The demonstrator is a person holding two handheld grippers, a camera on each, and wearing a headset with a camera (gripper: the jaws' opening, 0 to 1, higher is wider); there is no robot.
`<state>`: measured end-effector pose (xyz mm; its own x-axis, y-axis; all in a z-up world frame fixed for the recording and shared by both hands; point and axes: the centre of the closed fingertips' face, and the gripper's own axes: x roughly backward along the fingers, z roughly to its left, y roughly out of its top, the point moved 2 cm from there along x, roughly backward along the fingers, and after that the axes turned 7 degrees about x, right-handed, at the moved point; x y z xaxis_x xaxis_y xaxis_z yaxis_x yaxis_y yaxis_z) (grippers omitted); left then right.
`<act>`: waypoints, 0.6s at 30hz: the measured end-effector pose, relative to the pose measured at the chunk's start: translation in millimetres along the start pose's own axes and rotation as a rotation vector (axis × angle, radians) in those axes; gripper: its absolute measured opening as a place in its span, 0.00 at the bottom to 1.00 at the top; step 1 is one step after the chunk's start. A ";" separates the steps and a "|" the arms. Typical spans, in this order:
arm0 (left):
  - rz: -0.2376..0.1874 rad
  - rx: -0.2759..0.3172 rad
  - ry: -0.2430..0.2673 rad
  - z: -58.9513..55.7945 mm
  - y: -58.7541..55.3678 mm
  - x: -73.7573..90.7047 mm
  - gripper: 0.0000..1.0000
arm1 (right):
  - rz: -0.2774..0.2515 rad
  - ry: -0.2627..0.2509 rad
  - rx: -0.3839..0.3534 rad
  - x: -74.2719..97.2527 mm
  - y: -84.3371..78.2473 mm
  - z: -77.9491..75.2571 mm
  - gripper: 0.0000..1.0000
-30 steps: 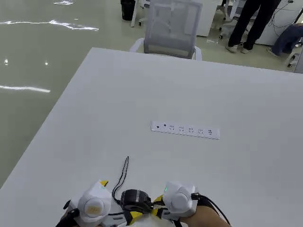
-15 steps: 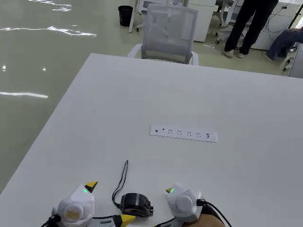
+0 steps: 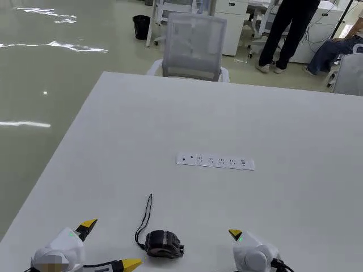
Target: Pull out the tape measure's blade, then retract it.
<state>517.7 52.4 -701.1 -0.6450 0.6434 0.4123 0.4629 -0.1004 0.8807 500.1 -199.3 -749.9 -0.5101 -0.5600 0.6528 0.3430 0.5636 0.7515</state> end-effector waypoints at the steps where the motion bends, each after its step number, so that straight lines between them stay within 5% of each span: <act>1: 0.002 0.000 -0.002 -0.2 -1.0 2.1 0.99 | -0.002 -0.005 -0.002 2.1 -0.3 1.4 1.00; 12: -0.029 -0.004 -0.010 -5.5 2.1 34.9 0.99 | -0.037 -0.076 -0.054 27.7 1.6 7.7 1.00; 18: 0.002 0.035 -0.005 -0.7 -7.7 48.9 0.99 | -0.033 -0.103 -0.054 42.8 -7.2 13.5 1.00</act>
<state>482.2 84.1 -687.5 -0.6411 0.6472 0.4124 0.4848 -0.0750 0.8714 465.1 -219.1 -728.7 -0.5989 -0.5108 0.6168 0.3656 0.5108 0.7781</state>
